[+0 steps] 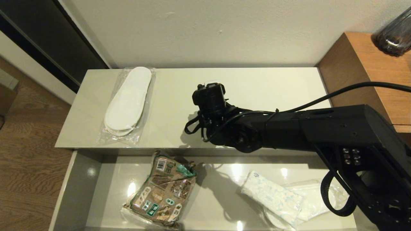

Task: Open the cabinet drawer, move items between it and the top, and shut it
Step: Pick up the adhesive tape on the table

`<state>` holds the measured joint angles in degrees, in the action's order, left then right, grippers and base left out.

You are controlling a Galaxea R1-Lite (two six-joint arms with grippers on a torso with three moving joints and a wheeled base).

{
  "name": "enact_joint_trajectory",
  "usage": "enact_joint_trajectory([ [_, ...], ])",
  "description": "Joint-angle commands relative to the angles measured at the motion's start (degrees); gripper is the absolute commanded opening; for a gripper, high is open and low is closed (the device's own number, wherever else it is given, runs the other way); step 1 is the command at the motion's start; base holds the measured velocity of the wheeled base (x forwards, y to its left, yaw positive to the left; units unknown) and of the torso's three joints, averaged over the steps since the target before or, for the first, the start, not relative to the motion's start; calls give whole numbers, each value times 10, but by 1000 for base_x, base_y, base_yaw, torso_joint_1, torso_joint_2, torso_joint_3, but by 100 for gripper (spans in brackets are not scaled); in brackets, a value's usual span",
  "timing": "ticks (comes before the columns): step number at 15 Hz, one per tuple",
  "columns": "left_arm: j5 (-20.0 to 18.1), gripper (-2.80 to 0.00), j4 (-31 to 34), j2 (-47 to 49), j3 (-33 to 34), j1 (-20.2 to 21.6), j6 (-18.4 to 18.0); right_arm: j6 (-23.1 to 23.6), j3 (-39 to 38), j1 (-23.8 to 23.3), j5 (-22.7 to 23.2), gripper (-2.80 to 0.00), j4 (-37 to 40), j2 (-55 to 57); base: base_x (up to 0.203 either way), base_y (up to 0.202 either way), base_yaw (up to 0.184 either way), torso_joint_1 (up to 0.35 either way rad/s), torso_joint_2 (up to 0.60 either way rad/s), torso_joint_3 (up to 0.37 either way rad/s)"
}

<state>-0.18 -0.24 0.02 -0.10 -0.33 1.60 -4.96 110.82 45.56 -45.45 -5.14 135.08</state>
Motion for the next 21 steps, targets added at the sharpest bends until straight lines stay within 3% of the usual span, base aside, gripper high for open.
enact_joint_trajectory([
  [1, 0, -280, 0, 1, 0, 0, 1, 0, -3, 0, -3, -280, 2, -5, 0, 0, 0, 0, 0, 0],
  [6, 0, -280, 0, 1, 0, 0, 0, -4, -16, 2, -16, -280, 19, -23, 0, 0, 0, 0, 0, 0],
  [7, 0, -280, 0, 1, 0, 0, 0, -5, -24, 3, -21, 0, 19, -25, 0, 0, 0, 0, 0, 0],
  [21, 0, -280, 0, 1, 0, 0, 0, -38, -68, -24, -17, 0, 16, -39, 0, 0, 0, 0, 0, 0],
])
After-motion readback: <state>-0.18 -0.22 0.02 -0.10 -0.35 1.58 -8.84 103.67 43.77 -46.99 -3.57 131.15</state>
